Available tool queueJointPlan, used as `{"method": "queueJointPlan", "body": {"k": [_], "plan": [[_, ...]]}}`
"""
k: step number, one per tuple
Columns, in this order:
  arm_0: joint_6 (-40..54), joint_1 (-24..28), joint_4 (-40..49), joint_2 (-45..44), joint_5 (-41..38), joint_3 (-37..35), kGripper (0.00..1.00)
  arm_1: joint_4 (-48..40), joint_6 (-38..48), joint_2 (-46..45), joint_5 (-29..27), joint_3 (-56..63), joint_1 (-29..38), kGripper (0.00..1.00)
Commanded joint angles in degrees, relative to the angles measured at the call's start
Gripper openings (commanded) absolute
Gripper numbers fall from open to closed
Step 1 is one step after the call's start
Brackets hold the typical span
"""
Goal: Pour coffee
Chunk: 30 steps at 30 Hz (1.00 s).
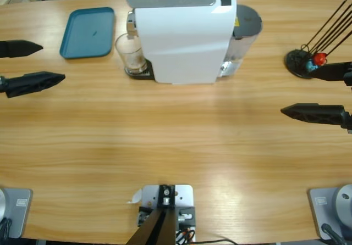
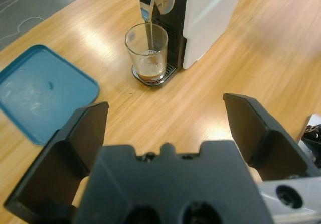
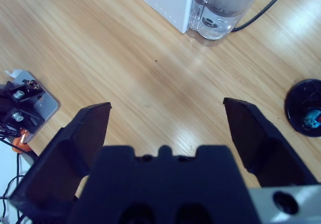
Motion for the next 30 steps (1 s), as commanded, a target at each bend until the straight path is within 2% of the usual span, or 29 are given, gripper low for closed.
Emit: {"method": "queueJointPlan", "body": {"k": [1,5,8,17,25,30], "plan": [[10.4,7.8,0.1,13.8,-9.7,-7.7,0.958,0.5,-0.7,1.4,-0.2,1.1,0.6,1.000],[14.0,10.6,-0.1,19.1,-16.1,-9.5,0.952,0.5,-0.7,1.9,-0.2,1.1,0.6,1.000],[16.4,9.8,-2.3,23.1,-18.0,-9.3,0.955,0.5,-0.7,1.8,-0.3,1.0,0.6,1.000],[19.7,5.0,-9.8,32.3,-14.9,-9.9,0.999,0.8,-1.4,1.7,-0.7,0.8,0.6,1.000],[19.7,3.2,-19.0,38.8,-13.2,-11.4,1.000,1.3,-1.5,1.2,-1.7,0.8,0.6,1.000],[19.2,0.6,-20.0,41.4,-11.7,-13.5,1.000,1.3,-1.5,0.9,-1.8,0.7,0.6,1.000]]}}
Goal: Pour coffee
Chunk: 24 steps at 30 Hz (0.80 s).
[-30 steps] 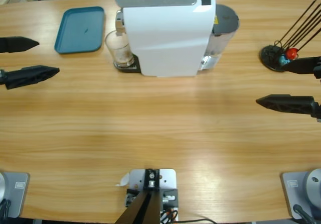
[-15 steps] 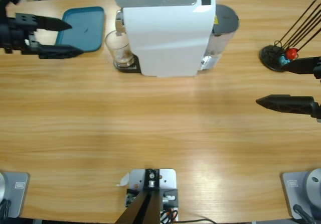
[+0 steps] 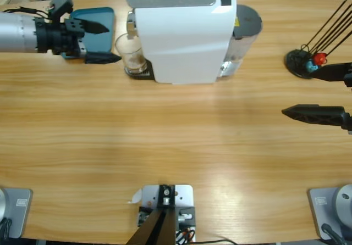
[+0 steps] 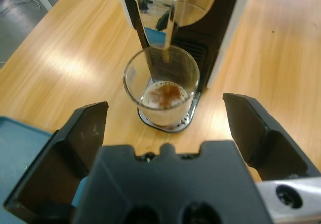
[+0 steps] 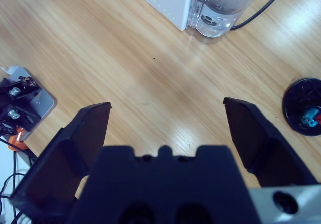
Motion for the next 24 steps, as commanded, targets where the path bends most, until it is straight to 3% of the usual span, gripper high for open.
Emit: {"method": "queueJointPlan", "body": {"k": [1,20,24], "plan": [[0.0,-3.5,-2.9,6.7,2.7,-3.0,1.000,0.8,-0.8,0.9,-1.3,0.7,0.5,1.000],[-2.4,-6.2,-7.7,11.7,6.1,-3.4,0.998,0.8,-1.0,-0.3,-1.3,0.9,0.5,1.000],[-2.7,-6.8,-8.8,12.5,6.1,-3.9,0.780,0.8,-1.0,-0.1,-1.3,0.9,0.5,1.000]]}}
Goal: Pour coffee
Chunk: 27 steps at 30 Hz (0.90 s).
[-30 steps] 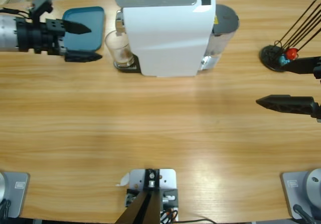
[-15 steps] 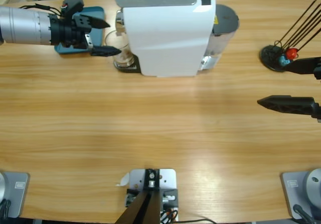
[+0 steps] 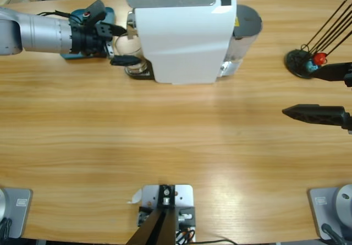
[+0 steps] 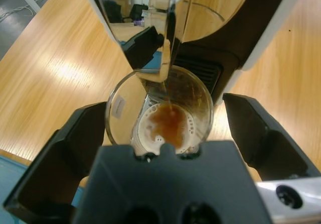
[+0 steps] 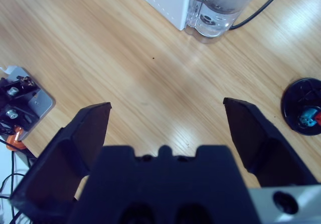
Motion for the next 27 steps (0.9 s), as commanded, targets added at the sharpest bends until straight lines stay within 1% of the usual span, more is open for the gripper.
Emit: {"method": "queueJointPlan", "body": {"k": [1,2,3,4,5,9,12,16,18,20,23,27], "plan": [[-1.5,-1.3,-3.3,4.4,2.2,-0.7,0.668,0.7,-0.9,-0.2,-1.1,0.9,0.5,1.000],[-1.5,-1.3,-3.8,4.4,2.1,-0.4,0.501,0.7,-0.9,-0.2,-1.1,0.9,0.5,1.000],[-1.5,-1.3,-4.6,4.4,1.6,0.0,0.304,0.7,-1.0,-0.3,-1.1,0.9,0.5,1.000],[-1.4,-1.2,-5.5,4.5,0.7,0.5,0.057,0.7,-1.0,-0.4,-1.1,0.9,0.5,1.000],[-1.4,-0.8,-6.7,4.7,-0.4,1.1,0.000,0.7,-1.0,-0.4,-1.1,0.9,0.5,1.000],[-2.8,0.7,-10.7,4.9,-4.3,3.8,0.000,0.7,-1.0,-0.6,-1.2,1.0,0.5,1.000],[-3.2,0.7,-13.6,5.3,-4.7,5.4,0.000,0.6,-1.1,-0.7,-1.4,1.0,0.5,1.000],[-3.5,0.6,-14.1,5.1,-4.6,6.4,0.000,0.6,-1.1,-0.7,-1.4,1.0,0.5,1.000],[-3.5,0.9,-14.2,3.5,-3.4,8.0,0.000,0.6,-1.1,-0.8,-1.4,1.0,0.5,1.000],[-3.6,2.7,-14.2,0.5,-2.5,8.9,0.000,0.6,-1.1,-0.6,-1.4,1.1,0.5,1.000],[-4.2,4.1,-14.1,-3.1,0.5,8.7,0.000,0.5,-1.2,0.0,-1.6,0.9,0.5,1.000],[-6.0,4.9,-10.8,-7.0,7.9,8.6,0.000,0.7,-1.2,0.2,-1.5,0.9,0.5,1.000]]}}
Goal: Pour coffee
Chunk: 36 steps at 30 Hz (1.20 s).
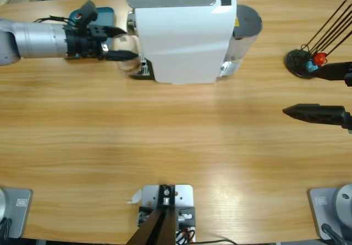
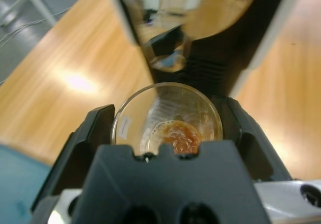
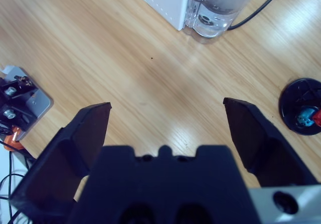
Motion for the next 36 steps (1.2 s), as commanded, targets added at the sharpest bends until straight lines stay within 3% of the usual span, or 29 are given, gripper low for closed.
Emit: {"method": "queueJointPlan", "body": {"k": [1,8,17,22,36], "plan": [[-3.6,2.6,4.1,-7.8,12.4,1.4,0.000,0.8,-1.0,0.2,-1.1,0.9,0.5,1.000],[-17.1,9.4,6.1,-5.8,29.0,-4.5,0.000,0.5,-0.9,1.9,-1.1,0.7,0.5,1.000],[-28.8,9.5,0.9,8.4,34.3,-17.0,0.000,0.4,-0.9,2.7,-1.3,0.7,0.4,1.000],[-29.2,7.7,0.9,9.1,39.7,-14.9,0.000,0.0,-1.2,3.2,-1.3,0.7,-0.2,1.000],[-31.4,6.0,-3.9,10.6,43.1,-8.9,0.000,0.0,-1.3,2.5,-1.3,0.7,-0.5,1.000]]}}
